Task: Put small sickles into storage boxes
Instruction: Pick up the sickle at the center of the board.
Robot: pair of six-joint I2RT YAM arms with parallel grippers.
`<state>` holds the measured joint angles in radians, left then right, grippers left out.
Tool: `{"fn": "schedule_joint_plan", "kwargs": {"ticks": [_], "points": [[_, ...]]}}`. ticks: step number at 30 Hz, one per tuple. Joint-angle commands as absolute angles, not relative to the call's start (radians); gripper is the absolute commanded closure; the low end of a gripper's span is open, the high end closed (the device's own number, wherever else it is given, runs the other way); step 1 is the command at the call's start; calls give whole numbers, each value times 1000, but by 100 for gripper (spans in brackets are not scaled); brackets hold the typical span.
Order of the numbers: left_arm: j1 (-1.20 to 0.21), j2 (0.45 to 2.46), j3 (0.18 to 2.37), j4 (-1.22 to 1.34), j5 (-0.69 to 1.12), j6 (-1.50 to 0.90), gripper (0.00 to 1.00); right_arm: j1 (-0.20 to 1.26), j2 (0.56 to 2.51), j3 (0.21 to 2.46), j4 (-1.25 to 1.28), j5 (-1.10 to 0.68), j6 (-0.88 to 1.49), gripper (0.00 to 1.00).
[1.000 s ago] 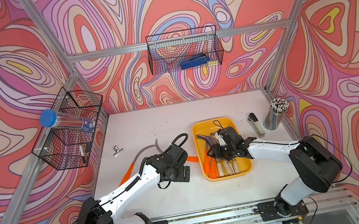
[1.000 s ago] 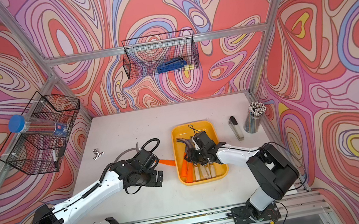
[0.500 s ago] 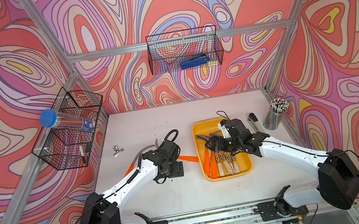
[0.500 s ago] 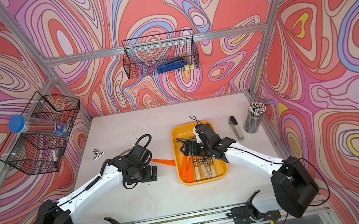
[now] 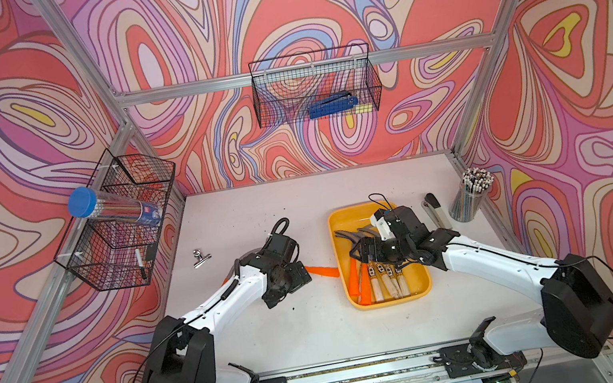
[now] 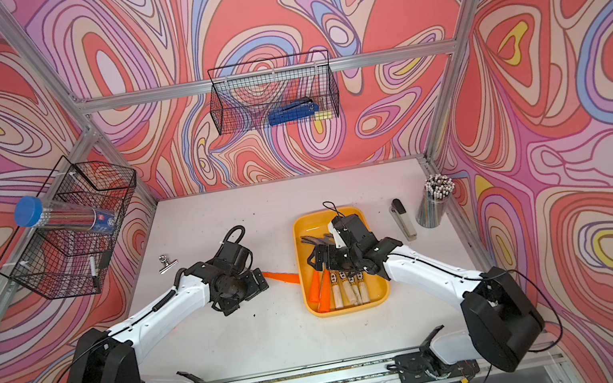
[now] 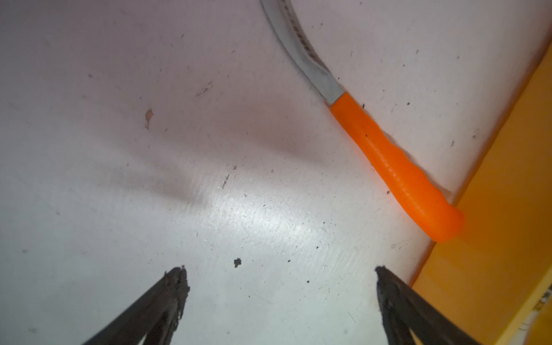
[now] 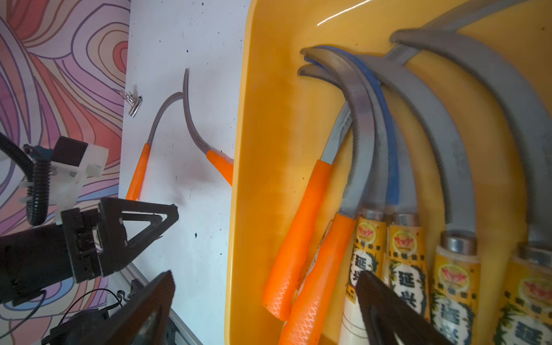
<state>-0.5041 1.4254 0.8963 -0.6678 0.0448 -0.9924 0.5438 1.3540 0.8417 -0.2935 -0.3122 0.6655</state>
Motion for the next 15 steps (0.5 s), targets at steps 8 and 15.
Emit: {"fn": "schedule_joint_plan", "kwargs": {"ticks": [8, 15], "points": [[-538, 1523, 971, -695, -7, -1510, 2, 541, 1313, 801, -299, -337, 627, 2], [-564, 1652, 1118, -716, 23, -1541, 26, 541, 1322, 783, -274, -352, 633, 2]]}}
